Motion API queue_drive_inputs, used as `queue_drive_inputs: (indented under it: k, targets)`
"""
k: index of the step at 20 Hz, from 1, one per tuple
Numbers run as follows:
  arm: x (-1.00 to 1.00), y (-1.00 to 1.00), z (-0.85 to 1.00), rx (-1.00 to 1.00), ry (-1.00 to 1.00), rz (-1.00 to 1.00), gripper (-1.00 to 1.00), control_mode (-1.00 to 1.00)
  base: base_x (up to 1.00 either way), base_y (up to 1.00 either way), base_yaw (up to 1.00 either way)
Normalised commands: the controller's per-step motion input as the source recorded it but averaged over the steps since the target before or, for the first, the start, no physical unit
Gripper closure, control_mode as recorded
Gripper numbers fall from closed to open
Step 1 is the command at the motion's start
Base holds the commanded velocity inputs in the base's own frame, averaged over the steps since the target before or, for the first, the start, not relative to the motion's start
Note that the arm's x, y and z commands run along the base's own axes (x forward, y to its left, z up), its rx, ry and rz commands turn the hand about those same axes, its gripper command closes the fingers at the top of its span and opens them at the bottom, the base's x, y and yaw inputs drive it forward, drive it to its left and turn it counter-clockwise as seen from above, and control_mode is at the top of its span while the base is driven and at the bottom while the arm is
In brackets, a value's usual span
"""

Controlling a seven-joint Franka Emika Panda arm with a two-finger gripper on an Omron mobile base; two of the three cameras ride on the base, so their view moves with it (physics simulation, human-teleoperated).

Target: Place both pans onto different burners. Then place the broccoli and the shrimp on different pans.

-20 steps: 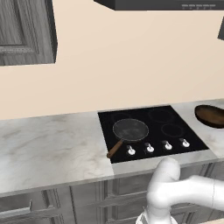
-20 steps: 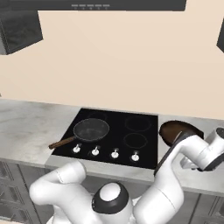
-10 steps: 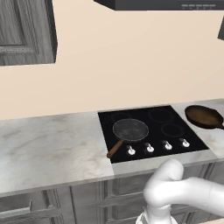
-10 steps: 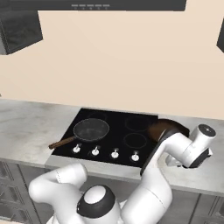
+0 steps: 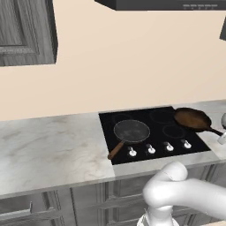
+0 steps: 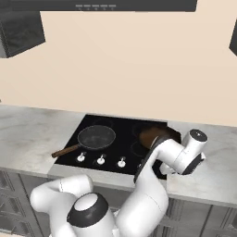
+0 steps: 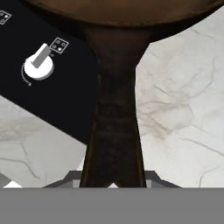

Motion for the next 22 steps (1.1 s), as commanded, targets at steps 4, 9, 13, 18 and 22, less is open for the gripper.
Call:
queue_drive_inputs:
  k: [4, 9, 13, 18, 22]
  targets:
    - [0.35, 0.51, -0.08, -0.01, 0.0, 0.09, 1.0, -1.0, 0.0, 0.0, 0.0]
    - [0.29, 0.32, -0.19, 0.0, 0.0, 0.05, 1.0, -1.0, 0.0, 0.0, 0.0]
    - [0.27, 0.08, -0.14, 0.0, 0.0, 0.01, 1.0, -1.0, 0.0, 0.0, 0.0]
    - [0.26, 0.0, -0.14, -0.01, 0.0, 0.0, 1.0, -1.0, 0.0, 0.0, 0.0]
    - [0.06, 0.0, -0.19, 0.0, 0.0, 0.0, 1.0, -1.0, 0.0, 0.0, 0.0]
